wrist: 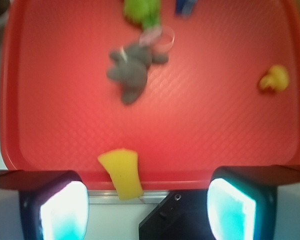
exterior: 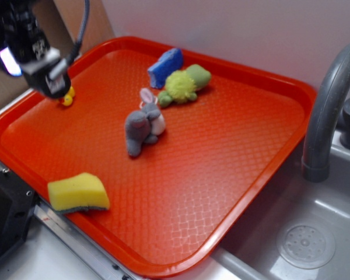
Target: Grab the green sponge.
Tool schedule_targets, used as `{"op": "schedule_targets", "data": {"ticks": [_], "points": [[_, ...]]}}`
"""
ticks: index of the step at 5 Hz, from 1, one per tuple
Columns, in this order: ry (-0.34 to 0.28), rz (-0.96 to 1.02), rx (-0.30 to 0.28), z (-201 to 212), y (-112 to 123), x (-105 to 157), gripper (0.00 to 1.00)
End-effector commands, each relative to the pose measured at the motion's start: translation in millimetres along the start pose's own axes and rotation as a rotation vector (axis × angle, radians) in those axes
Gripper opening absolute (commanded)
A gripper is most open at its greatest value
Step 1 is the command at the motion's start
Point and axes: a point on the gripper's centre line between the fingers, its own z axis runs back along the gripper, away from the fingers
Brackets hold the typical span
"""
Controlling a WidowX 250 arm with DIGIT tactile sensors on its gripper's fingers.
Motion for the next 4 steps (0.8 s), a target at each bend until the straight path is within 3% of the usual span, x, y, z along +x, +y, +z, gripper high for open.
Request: {"op": "schedule_targets", "data": {"ticks": [1,2,4], "points": [[0.131,-0.092,-0.006,-48,-22,-24,1.00],[0.197,-0.163,-0.024,-71,-28,-26,1.00],[0.288,-0.187,0.003,-104,-15,-23,1.00]]}}
